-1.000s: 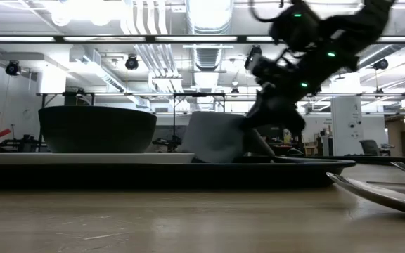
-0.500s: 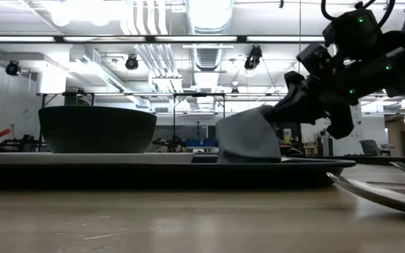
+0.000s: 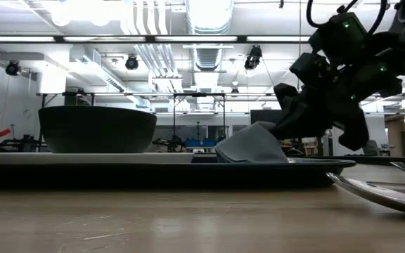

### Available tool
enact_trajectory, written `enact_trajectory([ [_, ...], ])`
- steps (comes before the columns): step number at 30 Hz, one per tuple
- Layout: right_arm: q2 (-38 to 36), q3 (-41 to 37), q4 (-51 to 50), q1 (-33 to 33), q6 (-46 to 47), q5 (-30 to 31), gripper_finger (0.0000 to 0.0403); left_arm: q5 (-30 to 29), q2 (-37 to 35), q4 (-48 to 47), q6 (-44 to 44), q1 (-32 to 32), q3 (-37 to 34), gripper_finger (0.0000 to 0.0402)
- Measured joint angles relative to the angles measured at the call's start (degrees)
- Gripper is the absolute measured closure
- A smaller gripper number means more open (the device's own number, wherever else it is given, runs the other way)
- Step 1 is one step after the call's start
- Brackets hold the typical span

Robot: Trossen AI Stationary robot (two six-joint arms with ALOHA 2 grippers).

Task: Set up tray
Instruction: Put the gray napkin on the black tray

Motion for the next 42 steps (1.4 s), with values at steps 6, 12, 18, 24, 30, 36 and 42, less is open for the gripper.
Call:
enact_trajectory([
  [6, -0.2, 2.2, -6.7, 1.6, 1.4, -1.1, 0.0394, 0.0, 0.0, 0.0, 0.0, 0.0, 0.0, 0.0281],
  [12, -0.2, 6.7, -18.1, 2.1, 2.9, -0.8, 0.0373, 0.0, 0.0, 0.0, 0.0, 0.0, 0.0, 0.0281],
  [18, -0.2, 13.9, -32.4, 2.2, 6.0, -0.8, 0.0306, 0.0, 0.0, 0.0, 0.0, 0.0, 0.0, 0.0281],
  [24, -0.2, 23.0, -46.7, 2.2, 8.2, -0.7, 0.0245, 0.0, 0.0, 0.0, 0.0, 0.0, 0.0, 0.0281],
  [30, -0.3, 31.3, -61.1, 2.2, 9.6, -1.1, 0.0206, 0.0, 0.0, 0.0, 0.0, 0.0, 0.0, 0.0281],
  [36, -0.3, 36.6, -64.8, 2.2, 10.4, -5.5, 0.0183, 0.0, 0.0, 0.0, 0.0, 0.0, 0.0, 0.0281],
  [42, 2.7, 40.5, -65.1, 1.4, 11.2, -7.2, 0.0163, 0.0, 0.0, 0.0, 0.0, 0.0, 0.0, 0.0281],
])
